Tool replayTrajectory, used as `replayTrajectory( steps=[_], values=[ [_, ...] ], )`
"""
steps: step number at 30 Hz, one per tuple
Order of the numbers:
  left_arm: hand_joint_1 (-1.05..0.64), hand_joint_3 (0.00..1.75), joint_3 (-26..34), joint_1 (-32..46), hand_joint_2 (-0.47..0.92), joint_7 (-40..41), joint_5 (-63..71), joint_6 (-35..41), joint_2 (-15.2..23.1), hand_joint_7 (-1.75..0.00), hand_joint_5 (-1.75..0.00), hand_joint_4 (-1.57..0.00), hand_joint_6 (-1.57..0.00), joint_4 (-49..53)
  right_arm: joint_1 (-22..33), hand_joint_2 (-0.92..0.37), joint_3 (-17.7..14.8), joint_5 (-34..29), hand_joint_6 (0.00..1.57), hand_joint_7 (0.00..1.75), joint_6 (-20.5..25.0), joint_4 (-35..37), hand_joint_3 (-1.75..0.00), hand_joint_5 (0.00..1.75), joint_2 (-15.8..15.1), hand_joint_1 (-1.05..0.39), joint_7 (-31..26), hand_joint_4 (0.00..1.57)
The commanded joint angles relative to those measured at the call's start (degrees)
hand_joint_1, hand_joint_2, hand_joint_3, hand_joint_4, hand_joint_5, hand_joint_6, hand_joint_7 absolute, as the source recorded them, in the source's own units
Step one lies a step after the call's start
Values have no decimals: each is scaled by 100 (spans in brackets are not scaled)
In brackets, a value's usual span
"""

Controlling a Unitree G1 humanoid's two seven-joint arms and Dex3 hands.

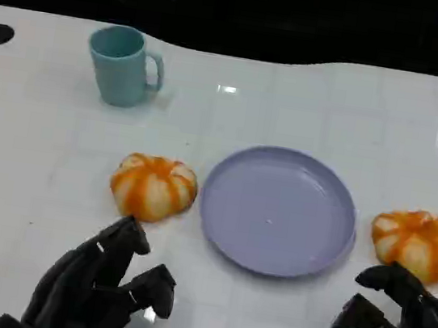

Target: Grasp the bread from the table and place it into the plate.

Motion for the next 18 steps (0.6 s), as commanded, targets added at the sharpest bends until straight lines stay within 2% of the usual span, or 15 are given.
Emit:
replayTrajectory(
  steps=[1,11,18],
  values=[
    [-54,29,6,11,92,-94,48,-32,90,-168,-175,-75,-54,16,23,-92,-97,141,63,112,40,38,-20,146,-33,-50,49,69],
    [-55,27,12,28,92,-5,35,35,83,-168,-175,-75,-54,-65,-6,-92,-80,61,63,113,-141,107,-21,148,-34,-51,45,69],
    [-55,28,23,-5,92,-97,35,-15,94,-167,-175,-75,-55,2,8,-92,-61,47,63,113,-101,72,-19,147,-32,-51,-28,69]
  ],
)
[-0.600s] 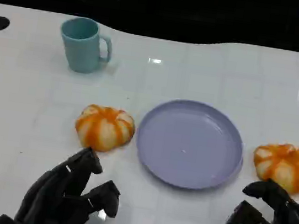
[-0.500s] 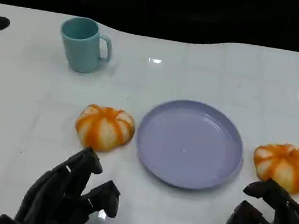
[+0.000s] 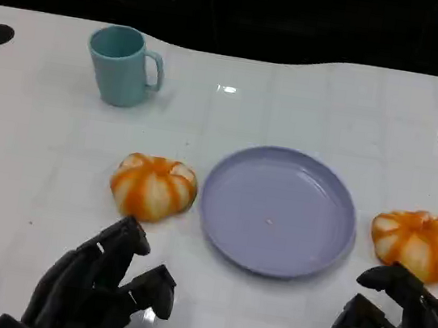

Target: Grasp the bread from the table and place it into the plate.

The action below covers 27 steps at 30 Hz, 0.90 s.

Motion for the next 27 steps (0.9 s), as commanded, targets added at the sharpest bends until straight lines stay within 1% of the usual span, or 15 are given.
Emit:
replayTrajectory(
  steps=[1,8,14,15,16,17,18,19,20,21,23,24,25,26,27],
  values=[
    [-55,29,24,-3,92,-55,40,-43,74,-167,-175,-75,-55,1,22,-92,-42,11,63,113,-41,-3,-21,147,-38,-51,-50,69],
    [-55,31,62,-71,92,-30,44,-59,92,-164,-175,-73,-55,-1,-33,-92,-24,0,62,114,-19,40,-22,147,-41,-50,-40,68],
    [-55,35,39,-215,92,-53,129,-324,38,-150,-175,-69,-55,42,-81,-92,9,-111,61,115,-166,93,-24,149,-37,-51,-138,68],
    [-55,36,27,-261,92,108,276,-488,17,-149,-175,-69,-55,-97,-92,-92,12,-106,61,116,-156,98,-24,149,-27,-51,-159,68],
    [-53,36,22,-293,92,227,390,-610,-4,-124,-165,-64,-52,-200,-98,-92,14,-100,62,116,-148,100,-23,150,-20,-51,-175,69],
    [-52,36,19,-314,92,308,473,-697,-22,-114,-162,-62,-52,-269,-103,-92,15,-97,62,116,-142,101,-22,150,-15,-51,-186,69],
    [-52,36,47,-417,92,306,612,-933,5,-109,-160,-61,-52,-242,-100,-92,30,-118,63,116,-163,87,-22,149,-12,-51,-205,70],
    [-50,32,67,-486,92,274,694,-1092,28,-78,-145,-56,-53,-191,-97,-92,42,-135,63,116,-182,76,-22,149,-12,-52,-216,69],
    [-49,31,80,-533,92,250,755,-1211,39,-63,-139,-54,-56,-150,-94,-92,52,-145,62,116,-195,68,-22,150,-12,-52,-225,69],
    [-49,30,86,-560,92,235,791,-1287,43,-53,-135,-53,-58,-119,-92,-92,58,-150,62,117,-202,64,-23,150,-12,-52,-231,69],
    [-49,30,77,-566,92,228,802,-1346,40,-48,-134,-53,-60,-85,-92,-92,60,-151,62,117,-205,65,-23,150,-13,-52,-236,69],
    [-49,30,3,-685,92,408,1334,-1761,202,-47,-133,-52,-60,-110,-99,-92,45,-119,62,117,-178,73,-23,150,-13,-52,-216,69],
    [-49,24,-88,-811,92,567,1946,-2260,396,-33,-110,-46,-55,-92,-100,-92,34,-105,62,117,-178,82,-23,149,-14,-52,-203,68],
    [-48,22,-151,-900,92,680,2392,-2630,524,-24,-96,-44,-54,-65,-101,-92,26,-98,62,116,-179,89,-23,149,-15,-52,-195,68],
    [-48,21,-191,-952,92,752,2666,-2877,592,-18,-86,-43,-54,-26,-101,-92,21,-96,62,116,-182,92,-23,148,-15,-52,-190,68]
  ],
)
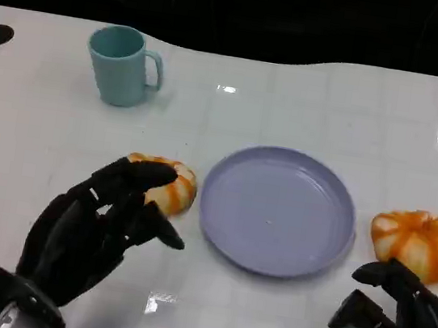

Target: Grasp the bread from the table and place it into the plate.

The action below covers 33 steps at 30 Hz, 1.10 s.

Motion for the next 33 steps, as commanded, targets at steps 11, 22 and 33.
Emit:
replayTrajectory(
  steps=[11,22,33],
  values=[
    [-47,12,-445,-589,92,940,2404,-2189,883,-3,-54,-35,-49,421,17,-92,-40,-1,63,114,1,-47,-22,147,-55,-53,-70,69],
    [-56,1,-1174,-1425,92,2186,5732,-2300,2161,0,-18,-16,-27,413,-1,-92,-57,39,60,118,-12,-4,-23,148,-77,-52,38,68],
    [-60,0,-2128,-2073,89,1652,7188,-1061,2616,0,-8,0,-15,373,70,-92,-59,49,60,117,116,-130,-23,146,-67,-52,11,68]
  ],
)
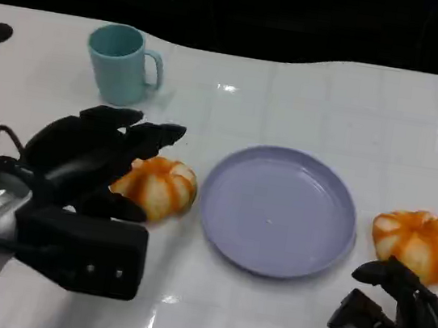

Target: Grasp the bread from the table and place it into the plate.

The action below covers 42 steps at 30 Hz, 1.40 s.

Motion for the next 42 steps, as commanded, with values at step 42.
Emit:
replayTrajectory(
  steps=[42],
  values=[
    [-49,1,-1841,-2953,89,1400,-22,397,-1567,-4,-11,-22,-29,6430,287,-92,-1,35,60,120,220,-492,-21,150,-57,-53,-173,67]
  ],
)
